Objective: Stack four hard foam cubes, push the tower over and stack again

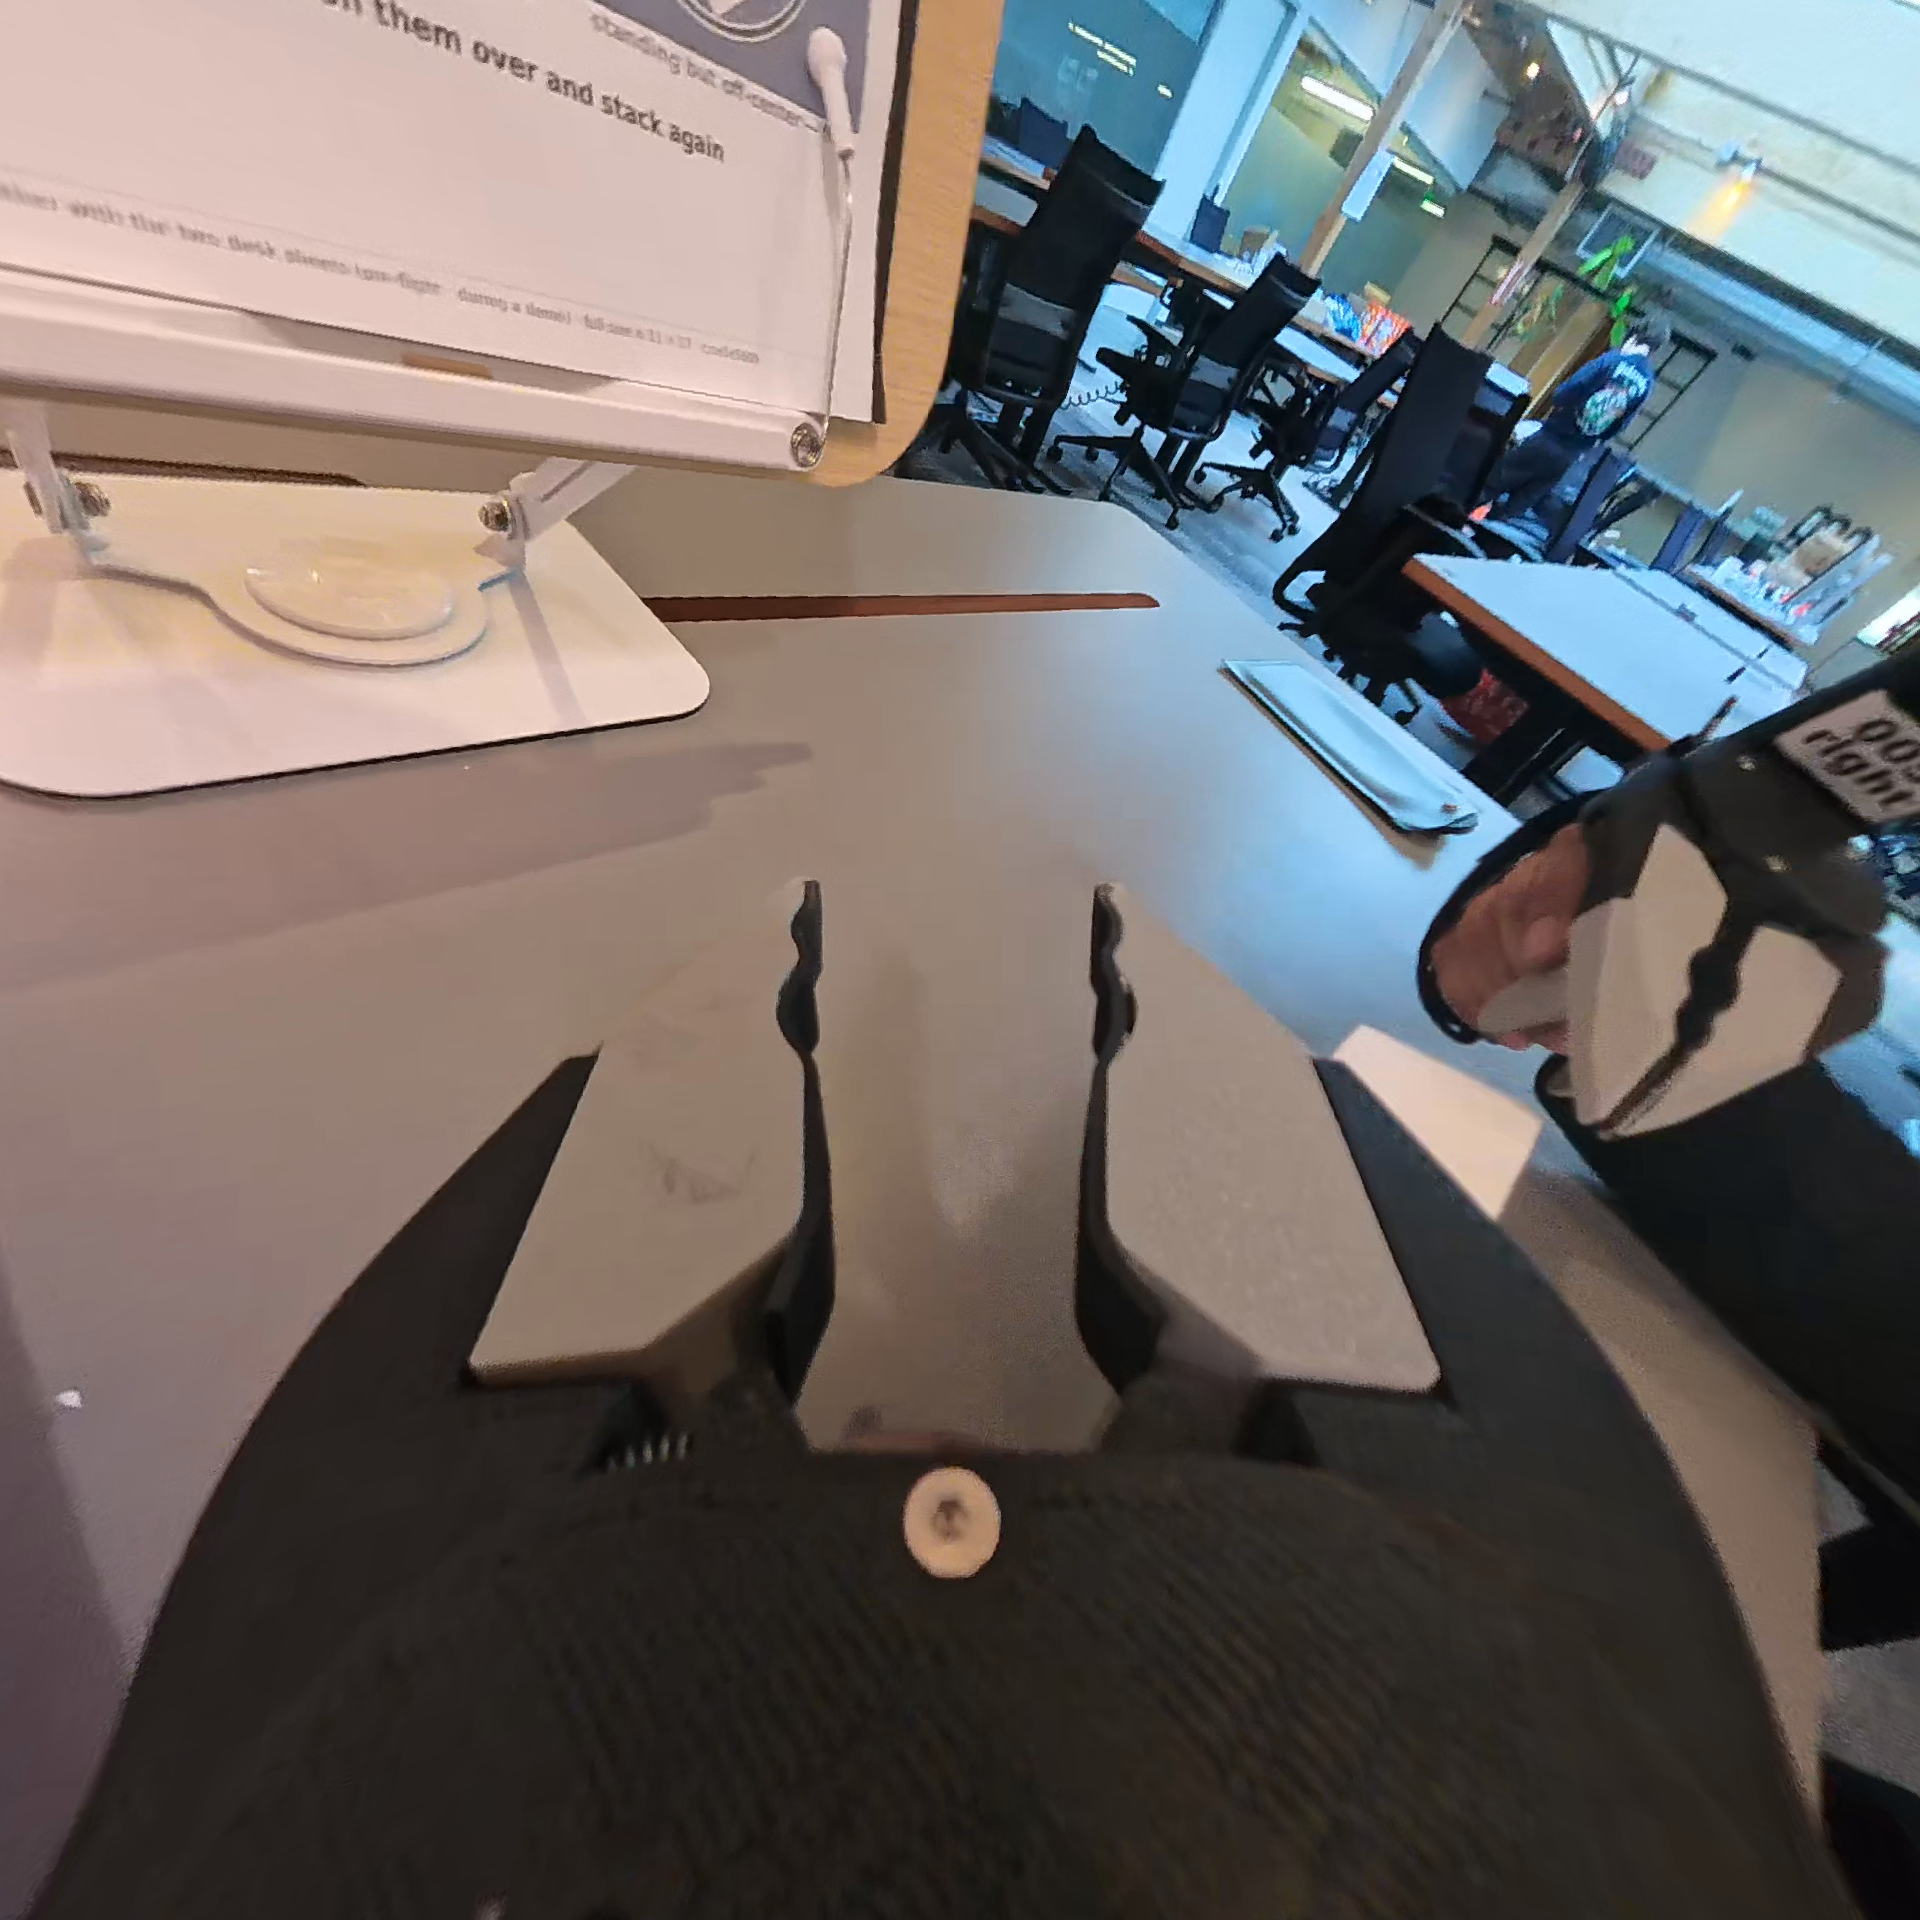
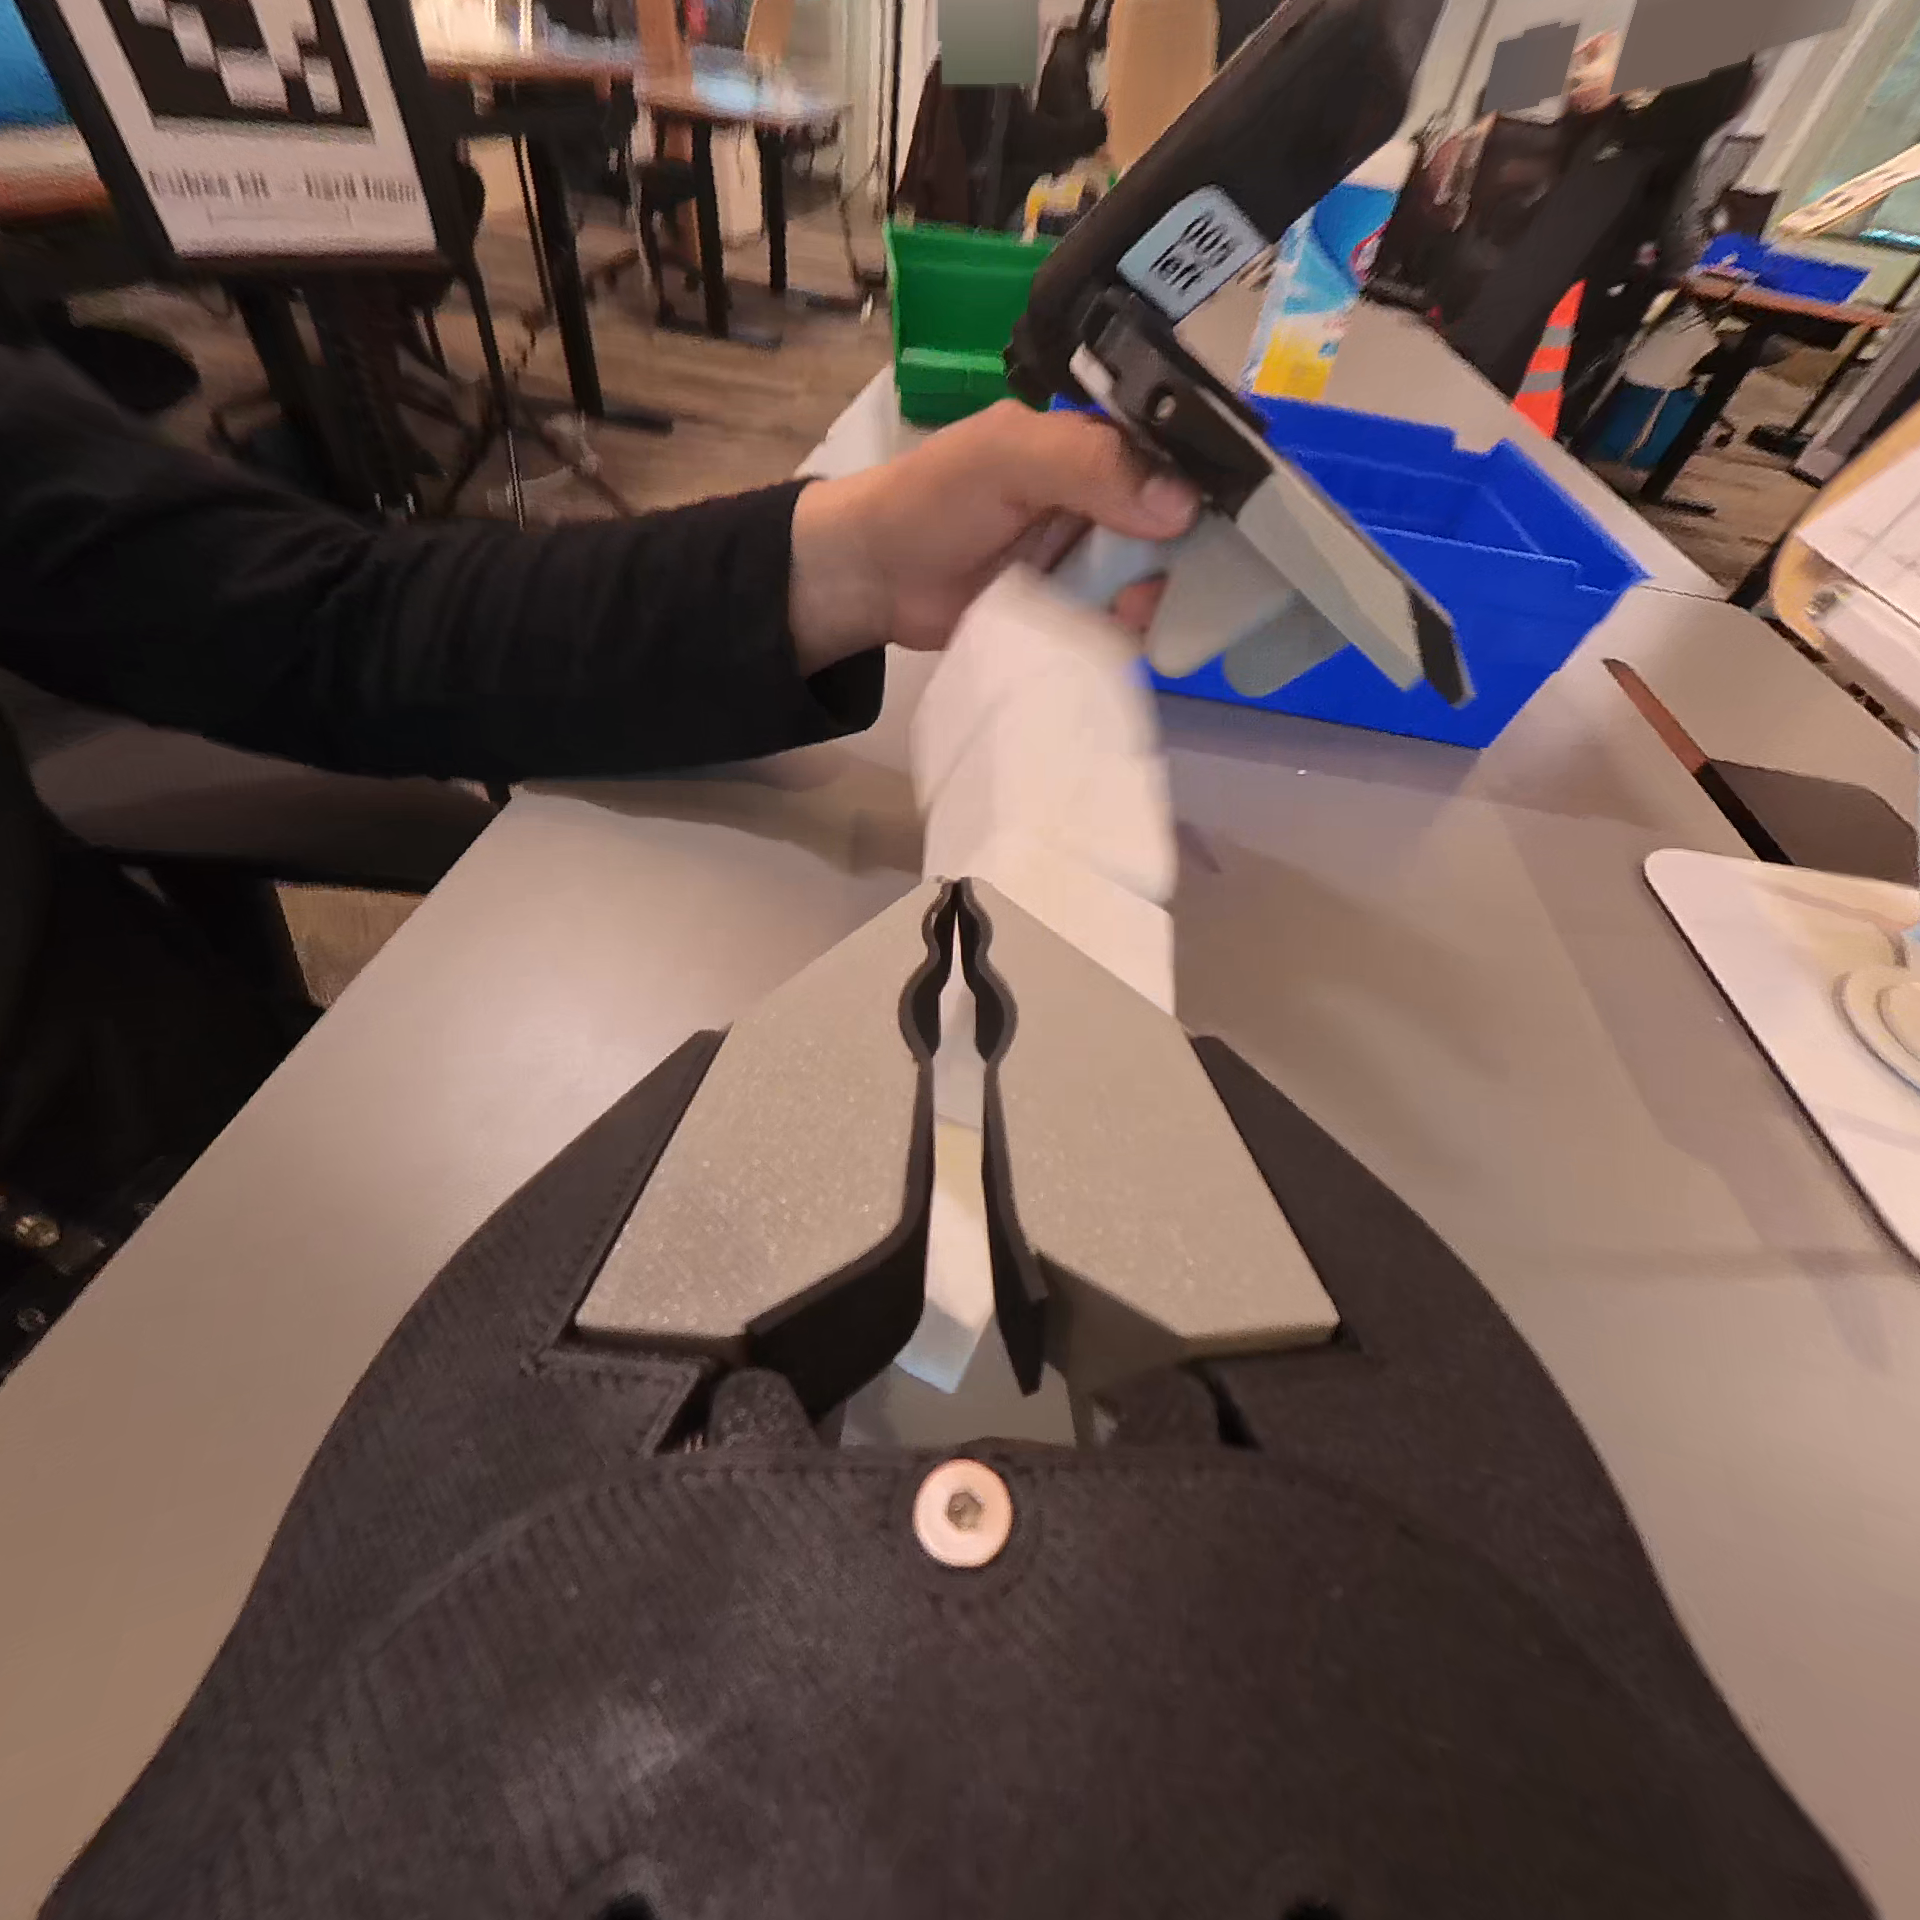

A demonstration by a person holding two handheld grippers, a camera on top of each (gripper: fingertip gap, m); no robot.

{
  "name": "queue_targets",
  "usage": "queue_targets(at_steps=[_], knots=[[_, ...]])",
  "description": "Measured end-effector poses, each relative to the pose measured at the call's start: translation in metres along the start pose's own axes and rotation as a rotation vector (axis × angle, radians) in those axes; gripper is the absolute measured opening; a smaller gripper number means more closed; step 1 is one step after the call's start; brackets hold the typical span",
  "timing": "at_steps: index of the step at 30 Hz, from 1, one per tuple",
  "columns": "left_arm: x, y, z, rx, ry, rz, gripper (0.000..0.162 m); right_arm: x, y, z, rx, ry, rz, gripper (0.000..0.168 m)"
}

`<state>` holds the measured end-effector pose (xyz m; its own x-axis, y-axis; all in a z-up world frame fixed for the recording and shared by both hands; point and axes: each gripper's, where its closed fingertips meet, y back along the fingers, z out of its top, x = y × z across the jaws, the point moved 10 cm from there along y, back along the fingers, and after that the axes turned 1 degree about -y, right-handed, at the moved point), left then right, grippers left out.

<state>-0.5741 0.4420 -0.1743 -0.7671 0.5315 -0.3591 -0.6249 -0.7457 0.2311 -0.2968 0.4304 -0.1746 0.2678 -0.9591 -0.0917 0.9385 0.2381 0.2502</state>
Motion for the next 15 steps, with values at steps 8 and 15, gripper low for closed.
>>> queue_targets(at_steps=[8, 15], knots=[[0.007, -0.009, -0.009, 0.034, 0.031, 0.011, 0.046, -0.003, 0.028, -0.009, -0.069, -0.072, -0.093, 0.000], [0.005, -0.022, -0.018, 0.090, -0.007, 0.027, 0.045, 0.033, 0.009, -0.005, 0.045, 0.003, 0.162, 0.000]])
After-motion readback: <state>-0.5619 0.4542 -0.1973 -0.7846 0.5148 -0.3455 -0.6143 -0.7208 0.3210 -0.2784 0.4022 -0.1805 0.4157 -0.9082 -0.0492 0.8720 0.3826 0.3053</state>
